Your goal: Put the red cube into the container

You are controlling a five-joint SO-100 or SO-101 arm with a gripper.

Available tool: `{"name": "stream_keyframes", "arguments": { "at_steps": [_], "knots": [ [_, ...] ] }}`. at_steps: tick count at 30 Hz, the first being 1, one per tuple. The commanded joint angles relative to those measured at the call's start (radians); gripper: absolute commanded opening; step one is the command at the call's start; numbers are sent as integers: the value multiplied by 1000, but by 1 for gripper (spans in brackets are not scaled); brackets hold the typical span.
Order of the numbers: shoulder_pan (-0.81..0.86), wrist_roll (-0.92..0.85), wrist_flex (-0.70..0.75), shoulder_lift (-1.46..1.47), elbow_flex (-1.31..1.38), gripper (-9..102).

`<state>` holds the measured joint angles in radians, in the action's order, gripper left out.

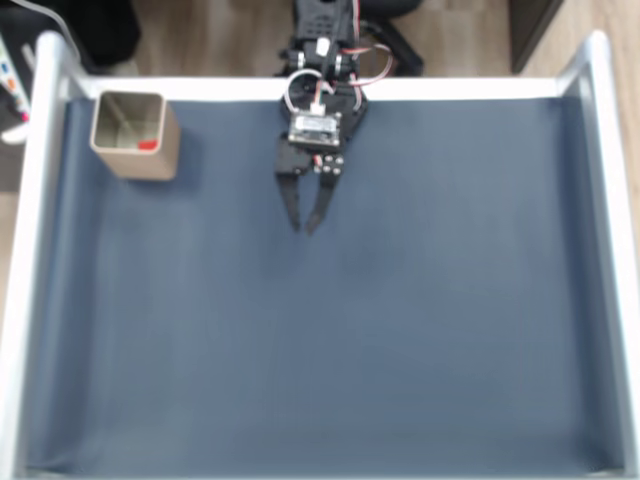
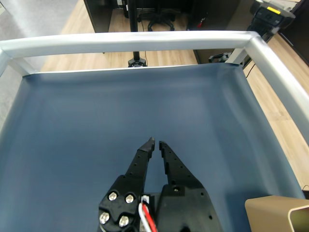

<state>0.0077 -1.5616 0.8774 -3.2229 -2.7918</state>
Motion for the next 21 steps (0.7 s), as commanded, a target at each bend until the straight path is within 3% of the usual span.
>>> {"name": "stream_keyframes", "arguments": {
  "at_steps": [1, 7, 21],
  "knots": [
    [-48, 21, 2, -40, -23, 0],
    [-106, 37, 20, -100, -133, 0],
    [-123, 51, 245, -129, -293, 0]
  ]
}}
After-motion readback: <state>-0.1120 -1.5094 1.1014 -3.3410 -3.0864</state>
